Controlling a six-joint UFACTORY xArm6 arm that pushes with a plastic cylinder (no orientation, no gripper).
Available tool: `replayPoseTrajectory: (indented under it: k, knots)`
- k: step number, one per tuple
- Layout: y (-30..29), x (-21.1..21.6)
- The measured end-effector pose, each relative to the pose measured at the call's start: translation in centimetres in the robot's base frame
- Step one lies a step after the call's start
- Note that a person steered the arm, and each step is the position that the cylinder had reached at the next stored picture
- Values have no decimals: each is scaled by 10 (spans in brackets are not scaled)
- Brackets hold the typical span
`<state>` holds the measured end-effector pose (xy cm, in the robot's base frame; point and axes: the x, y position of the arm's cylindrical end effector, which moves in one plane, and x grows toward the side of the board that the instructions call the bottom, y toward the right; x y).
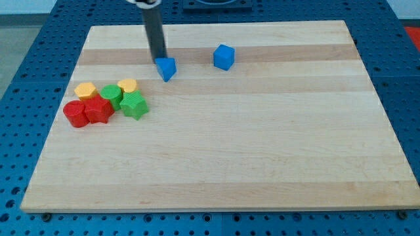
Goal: Push the blue triangle into the blue cube
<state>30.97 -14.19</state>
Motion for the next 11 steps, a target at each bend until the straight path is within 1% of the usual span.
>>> replayPoseTrajectory:
  k: [1,2,3,4,5,6,7,8,10,11]
  knots:
    - [-46,9]
    - [-50,41]
    - [-21,54]
    - [20,26]
    - [42,-5]
    - [47,-5]
    - [28,4]
    - [36,14]
    - [124,3]
    - [125,17]
